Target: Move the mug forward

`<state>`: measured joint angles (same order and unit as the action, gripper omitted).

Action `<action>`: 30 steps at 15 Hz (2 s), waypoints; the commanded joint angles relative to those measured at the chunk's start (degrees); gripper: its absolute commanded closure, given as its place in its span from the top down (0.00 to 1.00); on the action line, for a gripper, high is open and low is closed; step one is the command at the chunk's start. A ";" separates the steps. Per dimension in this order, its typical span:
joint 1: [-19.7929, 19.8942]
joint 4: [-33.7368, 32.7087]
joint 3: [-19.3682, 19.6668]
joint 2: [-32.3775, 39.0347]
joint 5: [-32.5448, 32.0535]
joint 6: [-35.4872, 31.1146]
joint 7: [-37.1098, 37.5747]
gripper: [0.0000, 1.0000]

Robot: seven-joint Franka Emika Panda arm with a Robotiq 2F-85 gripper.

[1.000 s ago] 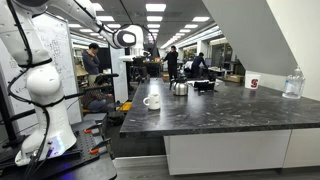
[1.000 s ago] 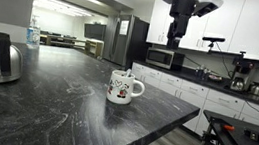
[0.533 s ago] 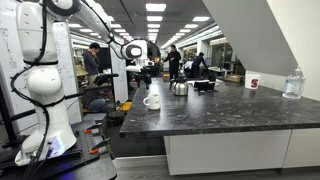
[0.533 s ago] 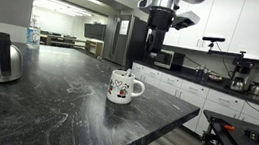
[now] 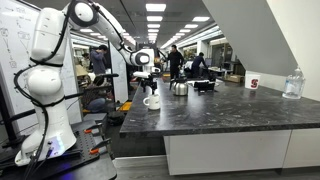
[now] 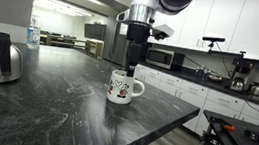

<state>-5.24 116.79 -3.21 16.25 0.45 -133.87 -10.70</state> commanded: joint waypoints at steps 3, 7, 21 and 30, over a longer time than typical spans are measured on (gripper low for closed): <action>0.90 -4.94 -1.01 5.44 -1.17 1.17 -1.75 0.94; 0.55 -5.58 -1.38 7.39 -2.60 1.65 -2.26 0.60; 0.66 -4.82 0.13 5.74 -7.56 0.74 0.55 0.02; 9.00 -16.77 1.81 6.98 -0.65 7.54 -4.02 0.02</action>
<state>2.73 105.83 -0.96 21.35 -2.64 -130.75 -13.67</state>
